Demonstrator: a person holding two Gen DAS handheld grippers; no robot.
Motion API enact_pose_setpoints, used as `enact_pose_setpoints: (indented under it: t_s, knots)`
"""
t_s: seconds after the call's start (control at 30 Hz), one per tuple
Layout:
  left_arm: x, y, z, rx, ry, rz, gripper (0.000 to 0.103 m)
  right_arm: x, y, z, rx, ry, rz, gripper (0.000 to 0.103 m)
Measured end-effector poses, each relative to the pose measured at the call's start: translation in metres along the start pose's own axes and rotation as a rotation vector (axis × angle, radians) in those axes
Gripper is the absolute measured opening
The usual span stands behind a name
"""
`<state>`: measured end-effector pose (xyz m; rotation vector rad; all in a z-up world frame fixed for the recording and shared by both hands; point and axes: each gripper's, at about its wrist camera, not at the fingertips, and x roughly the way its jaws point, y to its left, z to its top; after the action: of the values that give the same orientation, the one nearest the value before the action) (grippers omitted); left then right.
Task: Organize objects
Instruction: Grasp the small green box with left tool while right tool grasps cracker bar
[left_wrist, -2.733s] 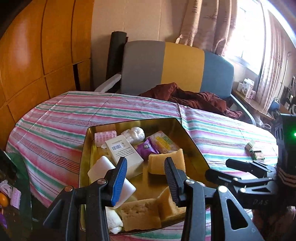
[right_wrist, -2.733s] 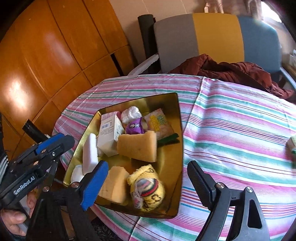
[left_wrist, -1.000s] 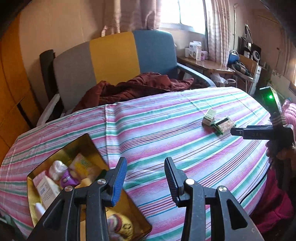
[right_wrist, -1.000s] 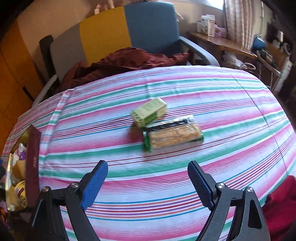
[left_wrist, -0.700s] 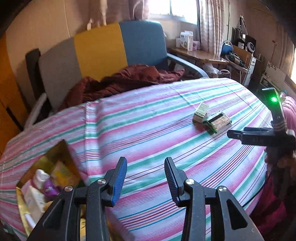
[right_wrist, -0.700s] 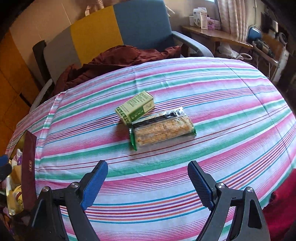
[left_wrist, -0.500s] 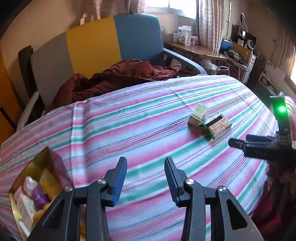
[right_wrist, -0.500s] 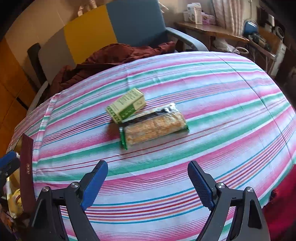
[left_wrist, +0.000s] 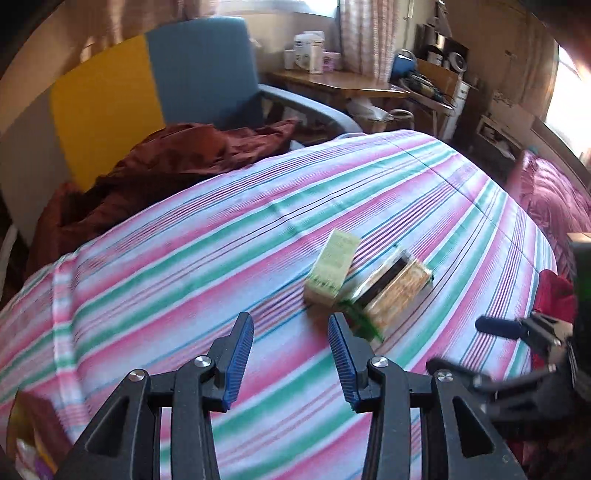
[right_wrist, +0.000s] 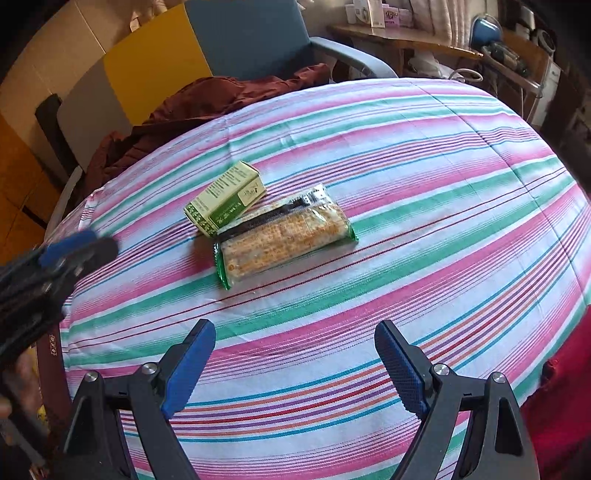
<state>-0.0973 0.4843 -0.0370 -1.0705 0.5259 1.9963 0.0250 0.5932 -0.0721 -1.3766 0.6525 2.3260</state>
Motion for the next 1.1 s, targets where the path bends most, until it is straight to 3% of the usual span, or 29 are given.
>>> enact_pose_setpoints:
  t_s: [0.17, 0.53, 0.57, 0.6, 0.63, 0.8, 1.1]
  knots:
    - [0.029, -0.016, 0.022, 0.061, 0.009, -0.04, 0.044, 0.003, 0.0, 0.0, 0.0, 0.015, 0.01, 0.089]
    - [0.084, -0.038, 0.039, 0.168, 0.06, -0.011, 0.044, 0.011, -0.005, 0.002, 0.012, 0.028, 0.013, 0.089]
    - [0.089, -0.034, 0.038, 0.157, 0.068, -0.009, 0.041, 0.012, -0.004, 0.002, 0.013, 0.029, 0.012, 0.089]
    - [0.091, -0.031, 0.037, 0.143, 0.068, -0.006, 0.031, 0.013, -0.005, 0.002, 0.014, 0.028, 0.01, 0.089]
    - [0.092, -0.027, 0.036, 0.126, 0.069, -0.006, 0.03, 0.013, -0.006, 0.002, 0.014, 0.027, 0.009, 0.089]
    - [0.075, 0.004, 0.014, -0.013, 0.074, -0.005, 0.029, 0.019, -0.015, 0.001, 0.073, 0.02, 0.028, 0.089]
    - [0.044, 0.042, -0.034, -0.128, 0.08, 0.064, 0.029, 0.035, -0.008, 0.027, 0.207, 0.02, 0.089, 0.091]
